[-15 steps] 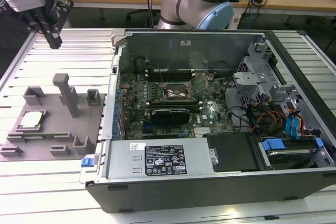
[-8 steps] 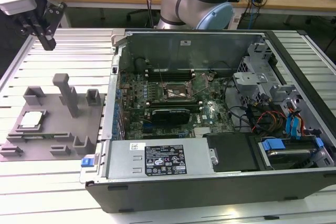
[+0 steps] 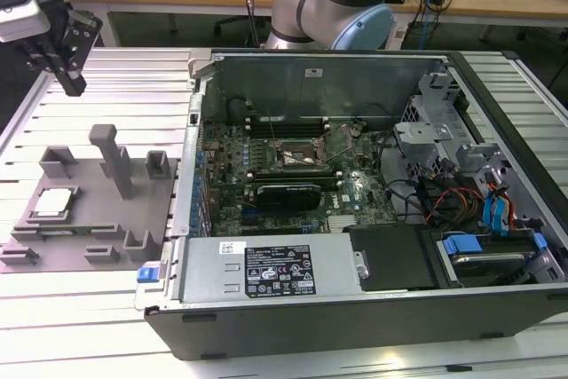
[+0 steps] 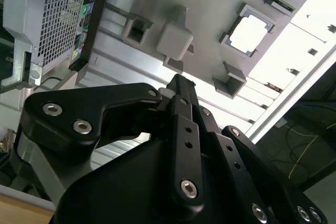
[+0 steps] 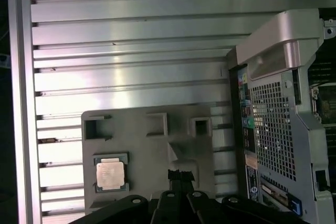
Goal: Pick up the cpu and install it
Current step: 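Reach for the cpu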
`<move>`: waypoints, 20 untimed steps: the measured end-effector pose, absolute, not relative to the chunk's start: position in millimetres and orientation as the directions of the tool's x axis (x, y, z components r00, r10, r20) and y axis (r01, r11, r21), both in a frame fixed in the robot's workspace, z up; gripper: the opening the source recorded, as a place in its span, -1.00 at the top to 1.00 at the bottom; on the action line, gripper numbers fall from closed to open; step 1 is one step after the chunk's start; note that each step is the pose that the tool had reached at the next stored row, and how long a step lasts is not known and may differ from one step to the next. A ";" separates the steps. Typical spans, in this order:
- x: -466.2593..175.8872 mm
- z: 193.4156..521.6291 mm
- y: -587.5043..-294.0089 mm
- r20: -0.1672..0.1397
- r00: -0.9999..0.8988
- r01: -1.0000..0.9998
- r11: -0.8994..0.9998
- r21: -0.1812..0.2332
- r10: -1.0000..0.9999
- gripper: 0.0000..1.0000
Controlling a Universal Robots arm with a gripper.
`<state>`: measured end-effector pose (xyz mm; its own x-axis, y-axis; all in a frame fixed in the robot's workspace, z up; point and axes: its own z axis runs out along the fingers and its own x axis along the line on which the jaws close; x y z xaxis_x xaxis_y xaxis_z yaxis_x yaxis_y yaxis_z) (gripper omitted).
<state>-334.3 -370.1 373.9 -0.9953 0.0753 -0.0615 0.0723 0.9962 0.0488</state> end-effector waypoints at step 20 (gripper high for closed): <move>-371.3 339.2 -386.3 -0.061 -0.995 0.072 0.996 0.049 0.075 0.79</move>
